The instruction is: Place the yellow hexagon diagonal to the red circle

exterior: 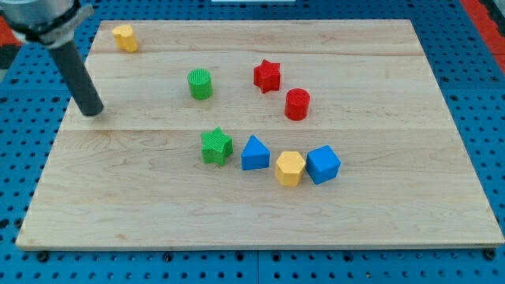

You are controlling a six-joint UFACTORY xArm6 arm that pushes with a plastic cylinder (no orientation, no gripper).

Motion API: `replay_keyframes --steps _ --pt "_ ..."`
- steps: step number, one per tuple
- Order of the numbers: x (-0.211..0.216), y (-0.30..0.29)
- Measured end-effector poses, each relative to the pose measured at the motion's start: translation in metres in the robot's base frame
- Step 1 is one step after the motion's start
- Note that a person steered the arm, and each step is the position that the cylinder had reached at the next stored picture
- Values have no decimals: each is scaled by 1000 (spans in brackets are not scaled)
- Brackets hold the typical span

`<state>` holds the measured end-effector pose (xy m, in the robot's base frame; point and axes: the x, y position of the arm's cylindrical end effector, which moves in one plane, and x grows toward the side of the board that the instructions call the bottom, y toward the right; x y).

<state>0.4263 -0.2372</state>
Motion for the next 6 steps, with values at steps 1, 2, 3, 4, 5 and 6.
replay_keyframes --steps 1,2,3,4,5,6 --pt "50 -9" --pt "101 -9" --pt "137 77" --pt "148 193" --pt "138 289" --pt "95 300"
